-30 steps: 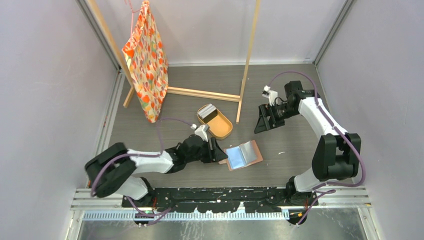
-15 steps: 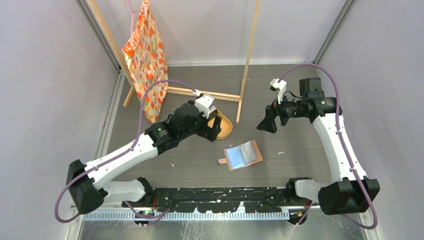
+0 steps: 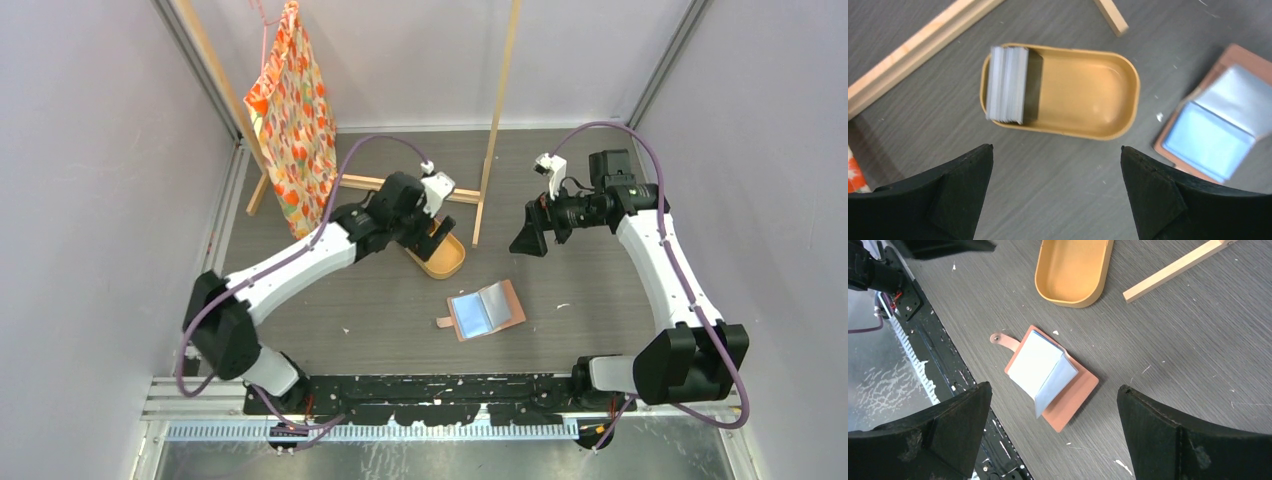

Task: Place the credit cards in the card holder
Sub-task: Open the card holder at the center of the board, then pick up the credit card from the storage box.

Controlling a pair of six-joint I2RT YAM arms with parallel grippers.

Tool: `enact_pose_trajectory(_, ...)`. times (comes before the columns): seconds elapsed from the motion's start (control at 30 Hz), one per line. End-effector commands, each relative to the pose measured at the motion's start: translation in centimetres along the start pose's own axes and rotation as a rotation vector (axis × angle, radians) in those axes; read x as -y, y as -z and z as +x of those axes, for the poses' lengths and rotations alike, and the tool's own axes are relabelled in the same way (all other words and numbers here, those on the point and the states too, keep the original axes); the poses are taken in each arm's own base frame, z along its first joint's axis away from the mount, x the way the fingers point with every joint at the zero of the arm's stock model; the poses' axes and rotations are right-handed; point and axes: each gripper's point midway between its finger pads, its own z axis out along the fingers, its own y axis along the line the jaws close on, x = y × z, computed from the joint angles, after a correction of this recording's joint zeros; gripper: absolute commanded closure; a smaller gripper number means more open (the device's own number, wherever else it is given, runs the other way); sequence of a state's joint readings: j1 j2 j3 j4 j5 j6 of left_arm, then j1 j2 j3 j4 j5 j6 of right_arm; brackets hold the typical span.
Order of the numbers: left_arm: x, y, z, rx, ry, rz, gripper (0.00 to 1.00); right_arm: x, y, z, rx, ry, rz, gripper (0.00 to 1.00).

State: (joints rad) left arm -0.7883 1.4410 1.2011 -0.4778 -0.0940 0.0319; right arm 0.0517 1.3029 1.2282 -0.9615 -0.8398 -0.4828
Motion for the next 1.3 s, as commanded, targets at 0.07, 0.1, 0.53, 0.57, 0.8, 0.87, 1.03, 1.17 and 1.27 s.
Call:
enact_pose_trajectory(0.07, -2.3, -2.7, -1.6, -0.175, -0.034, -0.041, 0.06, 0.2, 0.5, -0.6, 0.027, 0.028, 0.048, 0.0)
enact_pose_trajectory(0.1, -2.6, -3.2, -1.7, -0.202, -0.047, -0.055, 0.07, 0.4, 0.4, -0.4, 0.024, 0.027, 0.055, 0.0)
enact_pose_trajectory(0.53, -4.9, -9.3, -0.8, -0.261, -0.254, -0.142, 0.15, 3.5, -1.3, 2.3, -0.072, -0.026, 0.092, 0.0)
enact_pose_trajectory(0.57, -5.1, -9.7, -0.7, -0.259, -0.262, -0.15, 0.17, 3.8, -1.2, 2.5, -0.072, -0.033, 0.094, 0.0)
enact_pose_trajectory(0.8, -6.7, -11.1, 0.6, -0.253, -0.307, -0.243, 0.25, 4.2, -1.4, 2.8, -0.075, -0.055, 0.076, 0.0)
enact_pose_trajectory(0.87, -7.3, -11.4, 1.5, -0.279, -0.325, -0.278, 0.26, 4.2, -1.5, 3.0, -0.08, -0.062, 0.07, 0.0)
enact_pose_trajectory(1.03, -8.0, -12.2, 1.7, -0.283, -0.329, -0.308, 0.32, 4.3, -1.9, 3.2, -0.09, -0.077, 0.053, 0.0)
enact_pose_trajectory(1.17, -7.7, -12.5, 1.9, -0.267, -0.316, -0.3, 0.34, 4.3, -1.9, 3.3, -0.096, -0.081, 0.049, 0.0)
enact_pose_trajectory(1.27, -7.7, -12.8, 2.5, -0.277, -0.317, -0.302, 0.34, 4.3, -1.9, 3.3, -0.096, -0.079, 0.05, 0.0)
